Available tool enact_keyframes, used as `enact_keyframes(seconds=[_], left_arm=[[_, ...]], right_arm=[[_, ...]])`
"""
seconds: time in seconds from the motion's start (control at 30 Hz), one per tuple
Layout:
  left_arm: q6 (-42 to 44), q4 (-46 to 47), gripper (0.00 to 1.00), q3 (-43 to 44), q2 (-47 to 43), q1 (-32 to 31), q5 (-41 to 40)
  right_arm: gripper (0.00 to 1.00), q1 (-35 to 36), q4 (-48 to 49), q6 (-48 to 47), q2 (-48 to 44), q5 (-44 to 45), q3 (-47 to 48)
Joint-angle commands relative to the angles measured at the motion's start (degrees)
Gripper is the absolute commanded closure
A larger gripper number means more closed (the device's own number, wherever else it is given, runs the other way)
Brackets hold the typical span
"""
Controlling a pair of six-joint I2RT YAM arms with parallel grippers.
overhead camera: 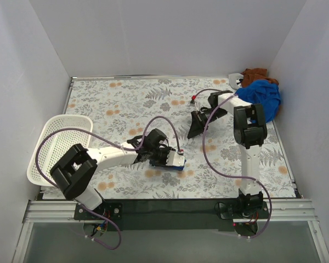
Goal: Roll the towels
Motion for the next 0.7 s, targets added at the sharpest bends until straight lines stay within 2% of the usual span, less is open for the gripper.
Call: enact_keyframes(seconds=[0.0, 0.13, 0.2, 0.5, 0.67], left_arm=[[-12.67, -16.66, 0.98, 3.57, 5.55, 3.91, 8.38], [-21.84, -19.92, 1.00, 9.72, 9.07, 13.47, 12.78], [-25.08, -20.54, 1.00, 11.84, 9.77, 16.13, 14.10], [-30.28, -27.82, 1.00, 23.53, 6.53, 30.71, 19.11], [-29.86, -35.82, 1.00, 28.81, -0.32, 42.84, 19.29]], right_arm=[[0.02, -2.36, 3.64, 1.63, -6.44, 6.30, -0.36], [0.02, -4.22, 5.13, 2.51, -12.15, 6.82, -3.97], [0.02, -4.74, 5.31, 2.42, -13.65, 7.00, -5.55], [0.02, -6.24, 5.22, 2.77, -18.49, 8.23, -9.95], [0.02, -6.59, 5.05, 3.12, -20.16, 9.02, -10.48]])
